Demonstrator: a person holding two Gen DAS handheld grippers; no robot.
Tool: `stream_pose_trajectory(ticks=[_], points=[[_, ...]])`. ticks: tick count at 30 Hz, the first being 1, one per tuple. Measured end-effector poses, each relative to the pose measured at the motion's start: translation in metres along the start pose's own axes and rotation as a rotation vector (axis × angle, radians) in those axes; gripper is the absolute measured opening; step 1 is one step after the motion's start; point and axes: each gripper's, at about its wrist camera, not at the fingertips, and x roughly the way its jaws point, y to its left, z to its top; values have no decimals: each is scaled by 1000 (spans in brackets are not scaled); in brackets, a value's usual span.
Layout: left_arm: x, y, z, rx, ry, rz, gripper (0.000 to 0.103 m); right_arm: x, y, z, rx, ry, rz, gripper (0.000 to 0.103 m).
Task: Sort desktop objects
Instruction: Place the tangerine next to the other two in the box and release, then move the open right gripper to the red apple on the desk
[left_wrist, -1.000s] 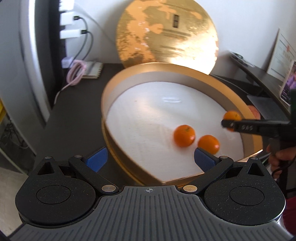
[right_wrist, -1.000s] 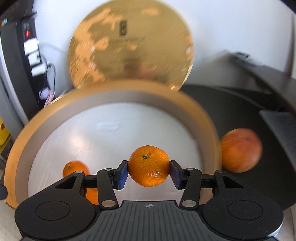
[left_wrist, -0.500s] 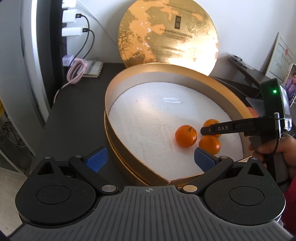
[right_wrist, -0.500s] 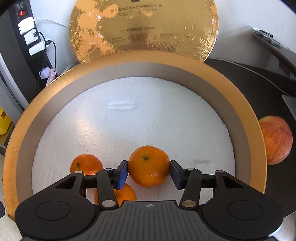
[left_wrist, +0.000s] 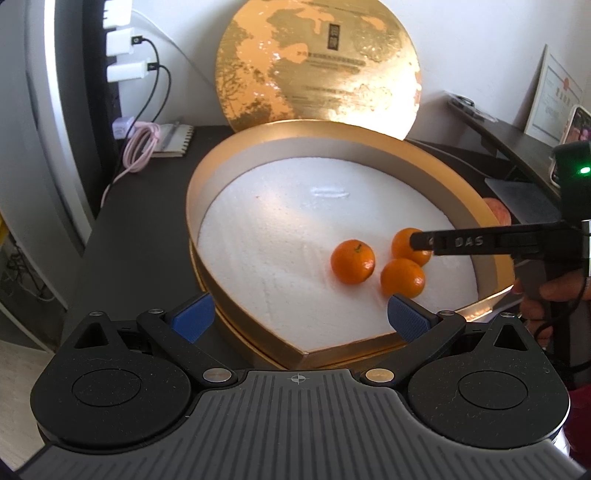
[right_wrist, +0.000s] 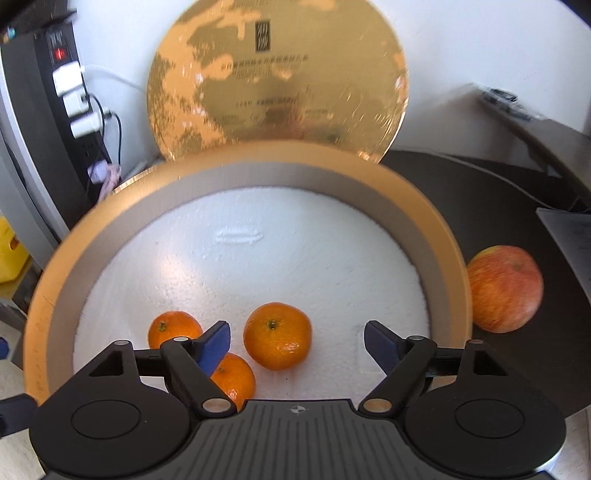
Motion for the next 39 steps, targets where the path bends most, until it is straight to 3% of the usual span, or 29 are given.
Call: stream_pose_trajectory(ticks=[8,18,25,39], points=[[-3,-33,0,63,9,-8,102,-49,-23,-15,43,-113,5,85],[2,-88,-2,182,31,-67,102,-81,-70,-47,143,-153,-56,86],[13,-118,-6,255,79,-101,102,-85,-96,-67,219,-126,-107,87],[28,-123,-5,248,123,-100,102,-66,-107,-77,245,-80,-139,91]])
